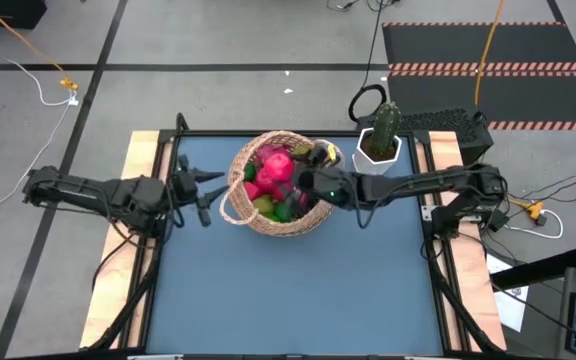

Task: Build produce basket
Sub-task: Put the apple into the brown basket, then return to Home Position

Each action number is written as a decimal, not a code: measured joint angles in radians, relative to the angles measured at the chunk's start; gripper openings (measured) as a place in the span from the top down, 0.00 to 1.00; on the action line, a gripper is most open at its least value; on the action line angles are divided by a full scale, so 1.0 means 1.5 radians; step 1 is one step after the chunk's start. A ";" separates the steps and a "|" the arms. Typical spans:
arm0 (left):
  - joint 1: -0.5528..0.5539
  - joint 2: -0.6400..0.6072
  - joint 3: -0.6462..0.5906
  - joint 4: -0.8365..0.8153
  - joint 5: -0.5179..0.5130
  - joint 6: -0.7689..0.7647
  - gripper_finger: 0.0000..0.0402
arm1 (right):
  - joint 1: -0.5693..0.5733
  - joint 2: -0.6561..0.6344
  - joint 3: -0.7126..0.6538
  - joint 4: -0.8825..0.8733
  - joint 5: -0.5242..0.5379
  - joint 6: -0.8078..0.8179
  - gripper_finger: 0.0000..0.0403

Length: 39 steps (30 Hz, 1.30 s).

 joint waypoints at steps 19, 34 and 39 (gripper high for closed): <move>-0.126 -0.201 -0.096 -0.134 -0.036 -0.122 0.74 | 0.032 -0.307 -0.272 0.077 -0.175 0.012 0.02; -0.164 -0.345 -0.184 -0.067 -0.072 -0.009 0.76 | 0.031 -0.747 -0.601 0.157 -0.363 0.043 0.02; -0.164 -0.391 -0.245 0.036 -0.084 0.022 0.76 | 0.031 -0.822 -0.635 0.103 -0.362 0.049 0.02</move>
